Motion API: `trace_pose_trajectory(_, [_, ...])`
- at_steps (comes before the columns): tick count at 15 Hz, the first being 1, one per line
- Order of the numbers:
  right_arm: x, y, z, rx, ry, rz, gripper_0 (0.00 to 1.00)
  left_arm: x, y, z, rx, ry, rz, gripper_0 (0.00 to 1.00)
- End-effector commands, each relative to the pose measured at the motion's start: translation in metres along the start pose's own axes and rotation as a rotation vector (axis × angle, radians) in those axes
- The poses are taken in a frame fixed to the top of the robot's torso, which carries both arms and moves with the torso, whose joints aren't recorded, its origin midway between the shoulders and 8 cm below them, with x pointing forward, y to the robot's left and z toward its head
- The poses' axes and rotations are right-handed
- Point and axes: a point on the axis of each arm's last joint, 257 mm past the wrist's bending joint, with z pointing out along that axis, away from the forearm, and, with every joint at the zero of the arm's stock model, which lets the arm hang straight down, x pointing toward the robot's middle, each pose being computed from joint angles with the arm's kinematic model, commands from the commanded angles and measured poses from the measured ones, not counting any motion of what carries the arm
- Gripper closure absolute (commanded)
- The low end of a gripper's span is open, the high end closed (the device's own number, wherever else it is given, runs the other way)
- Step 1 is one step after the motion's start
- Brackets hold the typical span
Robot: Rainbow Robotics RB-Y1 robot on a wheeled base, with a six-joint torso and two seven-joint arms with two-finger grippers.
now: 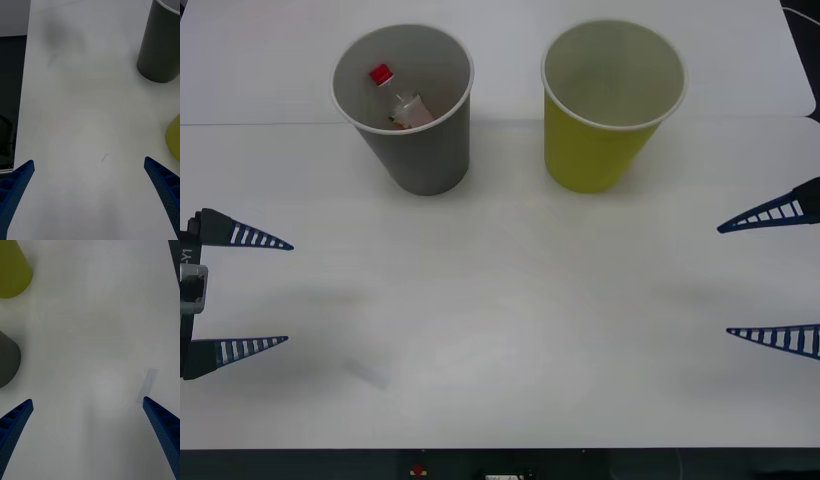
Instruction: Put the can into the green bin and the plastic bottle into the gray bin
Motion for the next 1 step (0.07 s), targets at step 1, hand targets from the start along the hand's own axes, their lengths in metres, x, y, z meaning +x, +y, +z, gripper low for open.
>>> trace_pose_trajectory(1, [0.0,-0.0004,-0.0001,0.001,0.0,0.0,0.0,0.0,0.0,0.0,0.0,0.0,0.0,0.0])
